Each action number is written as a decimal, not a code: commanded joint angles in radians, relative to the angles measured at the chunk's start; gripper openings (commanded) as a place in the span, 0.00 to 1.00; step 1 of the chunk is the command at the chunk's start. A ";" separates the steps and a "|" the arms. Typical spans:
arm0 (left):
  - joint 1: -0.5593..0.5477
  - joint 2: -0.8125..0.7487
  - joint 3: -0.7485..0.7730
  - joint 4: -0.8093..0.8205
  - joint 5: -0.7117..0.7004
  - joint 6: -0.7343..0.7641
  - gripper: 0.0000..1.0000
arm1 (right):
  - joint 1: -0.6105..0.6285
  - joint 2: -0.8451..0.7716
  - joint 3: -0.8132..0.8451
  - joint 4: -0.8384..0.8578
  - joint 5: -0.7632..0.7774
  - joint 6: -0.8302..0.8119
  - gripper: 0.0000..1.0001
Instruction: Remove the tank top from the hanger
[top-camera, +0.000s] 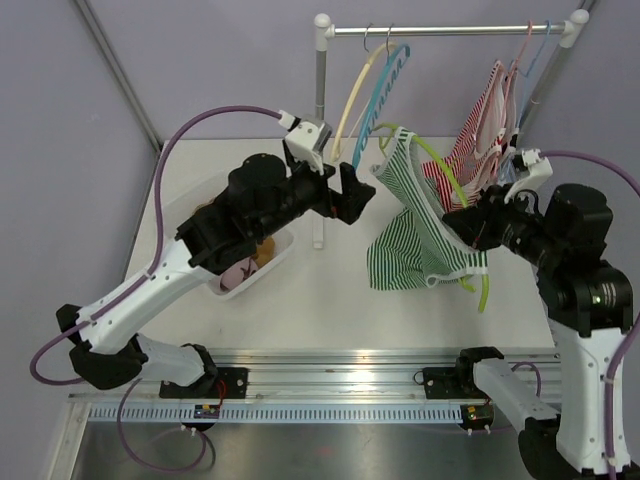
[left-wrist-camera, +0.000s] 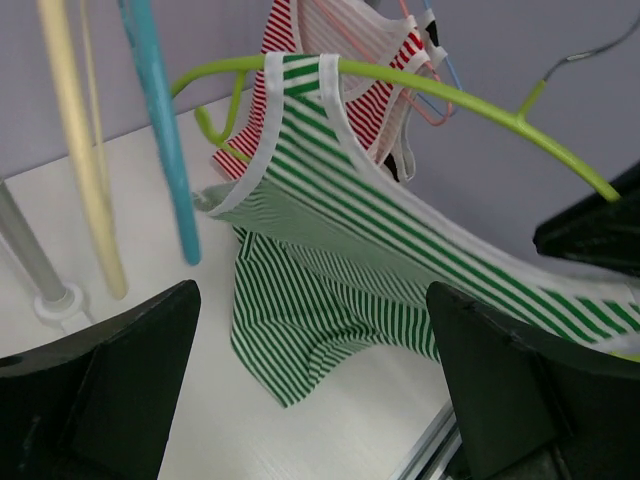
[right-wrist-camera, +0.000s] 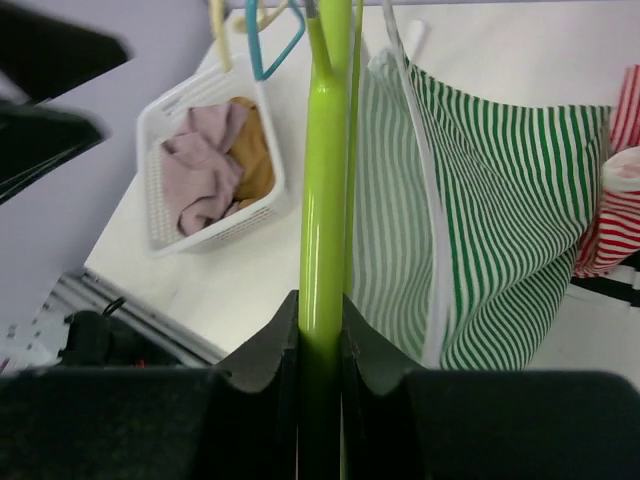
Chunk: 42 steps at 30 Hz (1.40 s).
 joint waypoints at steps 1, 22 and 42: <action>-0.056 0.084 0.107 0.069 -0.034 0.055 0.99 | -0.003 -0.087 -0.043 0.120 -0.240 -0.001 0.00; -0.096 0.190 0.164 0.044 -0.273 0.058 0.00 | -0.003 -0.178 -0.090 0.088 -0.201 -0.043 0.00; 0.205 -0.012 -0.013 -0.207 -0.575 -0.296 0.00 | 0.042 -0.288 -0.170 0.059 -0.420 -0.313 0.00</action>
